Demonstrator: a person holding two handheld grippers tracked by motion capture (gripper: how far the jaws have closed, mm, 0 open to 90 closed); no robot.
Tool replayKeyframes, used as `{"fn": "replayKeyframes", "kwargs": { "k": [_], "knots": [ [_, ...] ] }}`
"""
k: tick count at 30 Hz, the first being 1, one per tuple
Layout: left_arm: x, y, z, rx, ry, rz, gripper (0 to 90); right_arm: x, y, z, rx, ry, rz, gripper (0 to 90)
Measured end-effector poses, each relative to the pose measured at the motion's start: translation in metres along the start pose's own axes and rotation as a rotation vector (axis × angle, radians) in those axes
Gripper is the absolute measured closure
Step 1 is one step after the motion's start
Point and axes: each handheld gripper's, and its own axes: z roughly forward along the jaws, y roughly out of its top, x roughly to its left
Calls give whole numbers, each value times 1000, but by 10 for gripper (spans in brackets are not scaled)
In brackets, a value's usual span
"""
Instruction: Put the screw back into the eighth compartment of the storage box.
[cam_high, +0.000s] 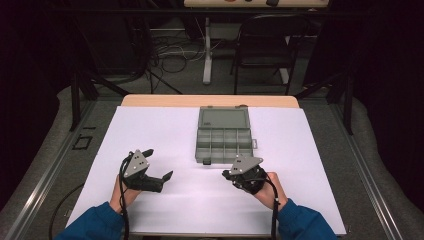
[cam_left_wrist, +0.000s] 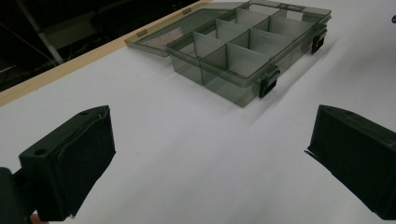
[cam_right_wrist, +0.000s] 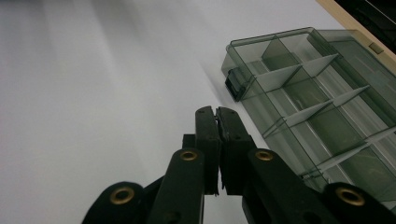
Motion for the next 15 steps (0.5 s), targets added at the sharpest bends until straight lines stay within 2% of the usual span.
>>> {"fn": "replayKeyframes", "kwargs": {
  "k": [15],
  "knots": [
    [0,0,1,1,2,-1,0,-11,0,-10,-21,-45,16,885]
  ]
}}
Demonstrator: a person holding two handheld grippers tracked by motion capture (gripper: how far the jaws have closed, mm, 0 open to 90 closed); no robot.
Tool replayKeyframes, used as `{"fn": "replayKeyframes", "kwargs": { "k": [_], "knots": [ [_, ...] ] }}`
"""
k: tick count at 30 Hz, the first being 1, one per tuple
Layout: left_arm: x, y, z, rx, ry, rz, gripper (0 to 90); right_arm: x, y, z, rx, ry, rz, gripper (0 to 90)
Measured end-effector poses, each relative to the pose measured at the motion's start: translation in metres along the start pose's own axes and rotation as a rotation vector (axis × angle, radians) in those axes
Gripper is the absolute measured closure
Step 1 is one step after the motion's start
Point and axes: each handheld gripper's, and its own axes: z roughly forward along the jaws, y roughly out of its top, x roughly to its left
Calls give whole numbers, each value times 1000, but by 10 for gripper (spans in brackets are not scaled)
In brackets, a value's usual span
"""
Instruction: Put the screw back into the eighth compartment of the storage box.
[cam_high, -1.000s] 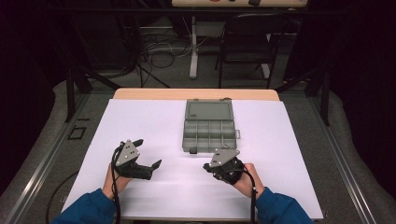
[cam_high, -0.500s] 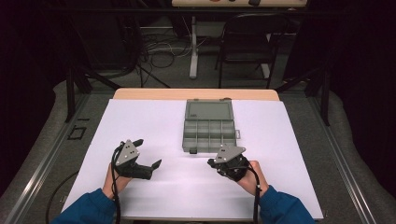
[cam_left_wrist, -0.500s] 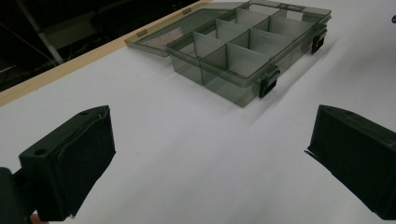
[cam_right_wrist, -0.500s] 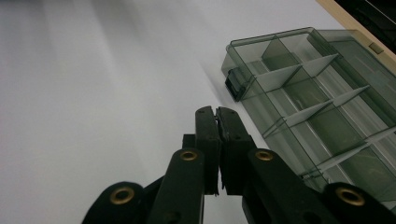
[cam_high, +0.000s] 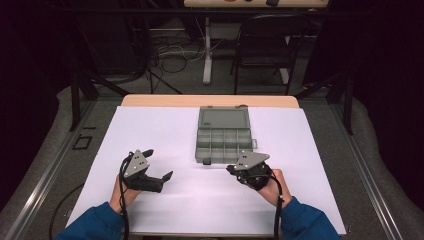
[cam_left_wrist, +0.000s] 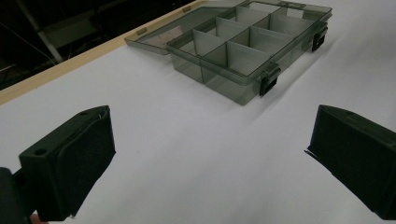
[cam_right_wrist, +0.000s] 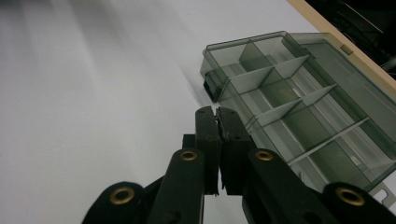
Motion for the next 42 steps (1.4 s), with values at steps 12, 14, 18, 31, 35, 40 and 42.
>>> {"fn": "replayKeyframes", "kwargs": {
  "k": [12,14,18,31,35,40,42],
  "knots": [
    [0,0,0,1,-2,6,0,-12,-1,-6,-7,-35,24,885],
    [0,0,0,2,-2,4,0,-14,-1,-7,-7,-42,23,885],
    [-1,0,1,2,-5,6,0,-17,-2,-7,-2,-50,28,885],
    [0,0,0,4,-3,9,0,-32,-2,-12,-12,-105,47,885],
    [0,0,0,2,2,4,0,-37,-2,-12,-4,-129,59,885],
    [-1,1,0,4,1,9,0,-44,-3,-8,19,-149,63,885],
    [0,0,0,3,-2,9,0,-48,-3,-6,21,-160,69,885]
  ]
}}
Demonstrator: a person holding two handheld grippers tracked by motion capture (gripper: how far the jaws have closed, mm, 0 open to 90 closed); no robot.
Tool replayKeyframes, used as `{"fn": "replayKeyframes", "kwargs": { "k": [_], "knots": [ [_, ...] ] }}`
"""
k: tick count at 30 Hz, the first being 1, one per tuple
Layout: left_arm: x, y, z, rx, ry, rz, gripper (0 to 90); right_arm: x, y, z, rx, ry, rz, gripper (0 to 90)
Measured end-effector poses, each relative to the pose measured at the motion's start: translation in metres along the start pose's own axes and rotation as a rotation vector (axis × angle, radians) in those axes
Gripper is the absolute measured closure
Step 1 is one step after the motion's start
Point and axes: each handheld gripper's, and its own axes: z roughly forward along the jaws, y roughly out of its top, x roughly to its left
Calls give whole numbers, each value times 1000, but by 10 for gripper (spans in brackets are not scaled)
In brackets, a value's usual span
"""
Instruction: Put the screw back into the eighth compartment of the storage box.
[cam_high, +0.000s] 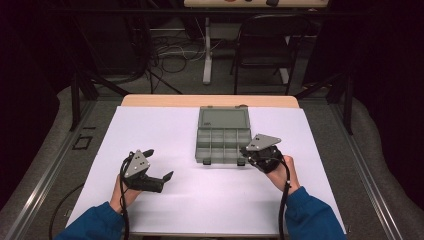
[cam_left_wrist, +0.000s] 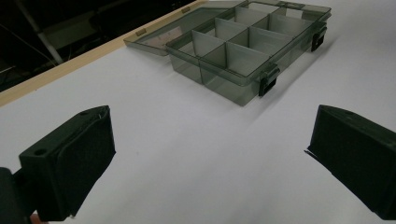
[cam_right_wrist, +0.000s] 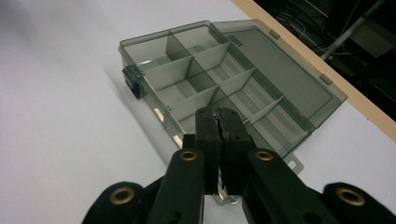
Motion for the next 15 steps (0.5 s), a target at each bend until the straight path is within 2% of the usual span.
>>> {"fn": "replayKeyframes", "kwargs": {
  "k": [7,11,15],
  "knots": [
    [-1,0,0,2,2,2,0,-10,0,11,14,-25,23,885],
    [-1,0,0,0,1,1,0,-15,-3,18,50,-42,35,884],
    [0,-1,0,-1,2,0,0,-19,-6,27,74,-39,51,884]
  ]
}}
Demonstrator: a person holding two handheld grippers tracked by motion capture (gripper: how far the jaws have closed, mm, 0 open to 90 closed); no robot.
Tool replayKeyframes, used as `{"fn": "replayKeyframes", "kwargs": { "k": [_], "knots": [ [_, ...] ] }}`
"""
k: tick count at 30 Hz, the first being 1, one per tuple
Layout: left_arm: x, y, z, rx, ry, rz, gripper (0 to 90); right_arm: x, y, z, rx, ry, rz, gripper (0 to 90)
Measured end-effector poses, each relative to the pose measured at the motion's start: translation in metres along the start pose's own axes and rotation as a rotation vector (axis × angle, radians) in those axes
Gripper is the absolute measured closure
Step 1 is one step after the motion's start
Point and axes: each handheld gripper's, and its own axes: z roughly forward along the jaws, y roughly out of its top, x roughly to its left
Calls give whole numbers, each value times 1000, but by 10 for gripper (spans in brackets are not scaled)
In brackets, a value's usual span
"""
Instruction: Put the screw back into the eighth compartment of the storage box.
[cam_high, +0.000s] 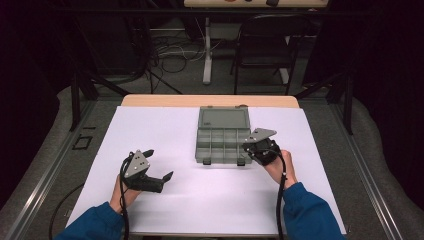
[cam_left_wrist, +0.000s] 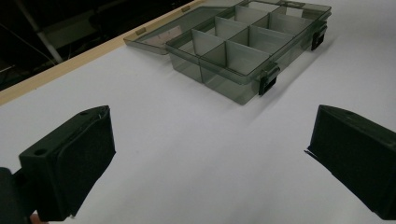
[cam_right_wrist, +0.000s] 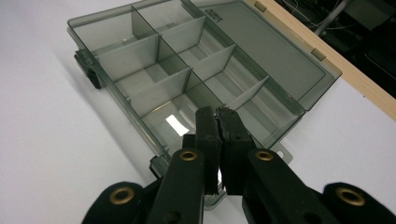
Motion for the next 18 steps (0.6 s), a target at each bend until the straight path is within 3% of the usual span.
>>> {"fn": "replayKeyframes", "kwargs": {
  "k": [15,18],
  "knots": [
    [0,0,0,-2,-6,-2,0,-1,-5,30,96,13,37,874],
    [-1,1,0,0,-3,0,0,-2,-7,33,93,23,51,768]
  ]
}}
